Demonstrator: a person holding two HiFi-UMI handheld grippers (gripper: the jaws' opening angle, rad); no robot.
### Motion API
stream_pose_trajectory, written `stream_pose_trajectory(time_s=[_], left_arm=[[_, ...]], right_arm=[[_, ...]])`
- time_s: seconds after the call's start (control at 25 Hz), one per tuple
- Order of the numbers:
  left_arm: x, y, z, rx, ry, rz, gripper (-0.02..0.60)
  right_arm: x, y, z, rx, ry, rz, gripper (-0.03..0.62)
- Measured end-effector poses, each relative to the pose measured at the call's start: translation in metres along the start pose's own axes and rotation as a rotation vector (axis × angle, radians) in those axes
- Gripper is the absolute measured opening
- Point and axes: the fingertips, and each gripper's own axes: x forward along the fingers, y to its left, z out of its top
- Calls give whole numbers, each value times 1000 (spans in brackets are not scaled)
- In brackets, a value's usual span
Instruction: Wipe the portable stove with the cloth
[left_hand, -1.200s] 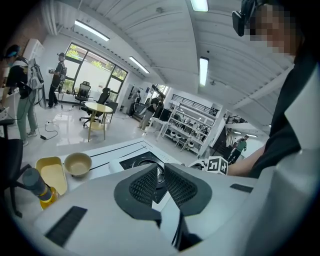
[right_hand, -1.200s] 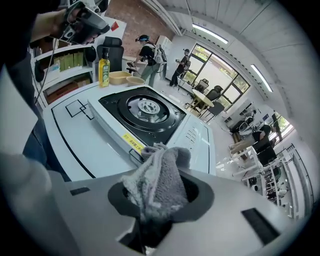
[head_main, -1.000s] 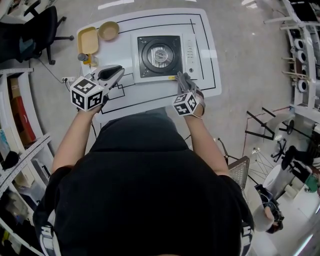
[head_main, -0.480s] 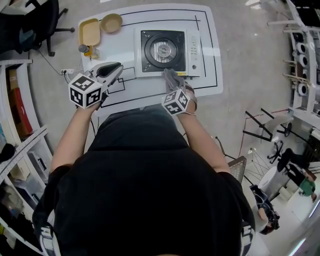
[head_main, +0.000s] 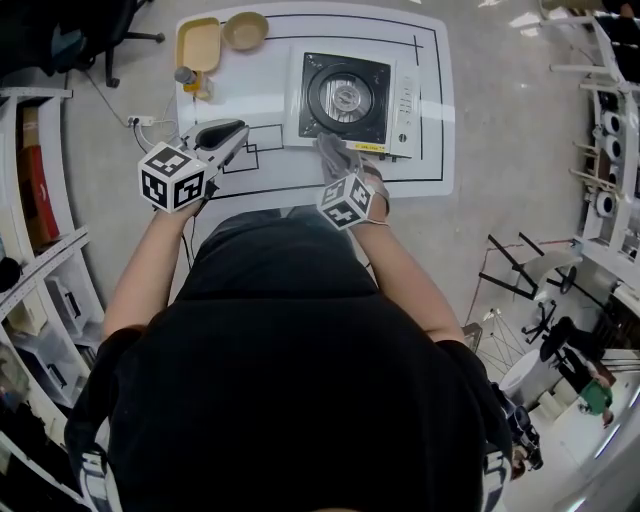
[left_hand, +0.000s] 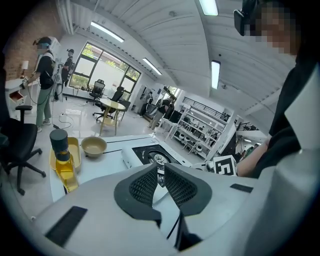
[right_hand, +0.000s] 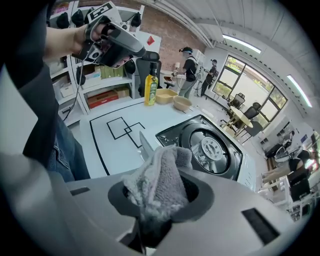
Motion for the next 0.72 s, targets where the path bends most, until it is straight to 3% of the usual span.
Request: stream_pose_trajectory(time_s=[0.72], left_arm=[[-32,20,-28,-65,-24,71,60]], right_arm=[[25,57,66,-208,-75,140,114]])
